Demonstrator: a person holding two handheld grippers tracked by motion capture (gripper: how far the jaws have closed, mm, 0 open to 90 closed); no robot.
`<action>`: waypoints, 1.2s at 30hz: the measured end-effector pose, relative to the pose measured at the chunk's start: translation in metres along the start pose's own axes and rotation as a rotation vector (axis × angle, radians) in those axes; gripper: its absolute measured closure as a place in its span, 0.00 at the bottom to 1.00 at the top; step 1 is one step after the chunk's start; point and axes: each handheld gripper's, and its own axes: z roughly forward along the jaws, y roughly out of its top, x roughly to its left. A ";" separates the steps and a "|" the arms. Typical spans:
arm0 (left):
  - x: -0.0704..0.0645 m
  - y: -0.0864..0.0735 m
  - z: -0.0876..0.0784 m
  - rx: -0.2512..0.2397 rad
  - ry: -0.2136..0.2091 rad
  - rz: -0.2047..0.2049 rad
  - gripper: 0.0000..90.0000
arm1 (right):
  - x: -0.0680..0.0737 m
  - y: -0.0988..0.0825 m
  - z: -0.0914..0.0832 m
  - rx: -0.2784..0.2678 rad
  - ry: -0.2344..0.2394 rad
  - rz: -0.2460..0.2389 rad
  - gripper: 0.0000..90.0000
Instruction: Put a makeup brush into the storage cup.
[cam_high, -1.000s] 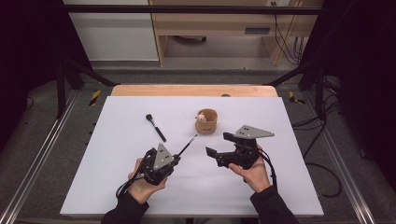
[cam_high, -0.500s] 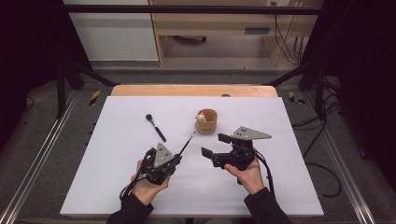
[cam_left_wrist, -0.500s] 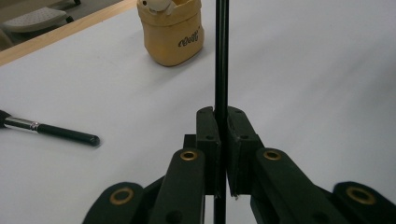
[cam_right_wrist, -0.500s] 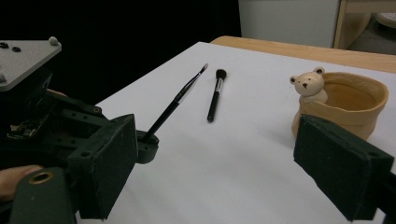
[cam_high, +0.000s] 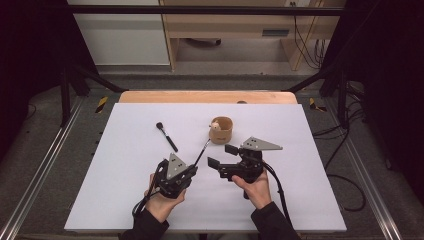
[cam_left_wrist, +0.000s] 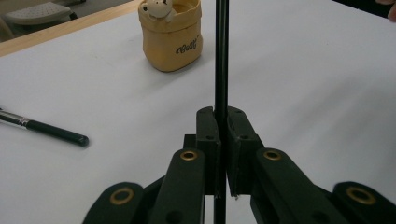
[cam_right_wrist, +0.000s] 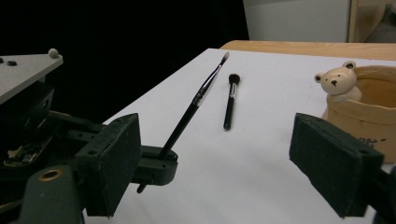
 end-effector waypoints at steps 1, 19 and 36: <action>0.000 0.000 0.000 0.000 0.000 0.000 0.94 | 0.000 0.000 0.000 0.000 0.000 0.000 0.21; -0.013 0.007 0.007 -0.010 -0.002 -0.024 0.94 | -0.005 -0.007 0.013 -0.018 0.050 0.155 0.51; -0.021 0.008 0.011 -0.015 -0.014 -0.040 0.94 | -0.007 -0.009 0.016 -0.042 0.054 0.215 0.76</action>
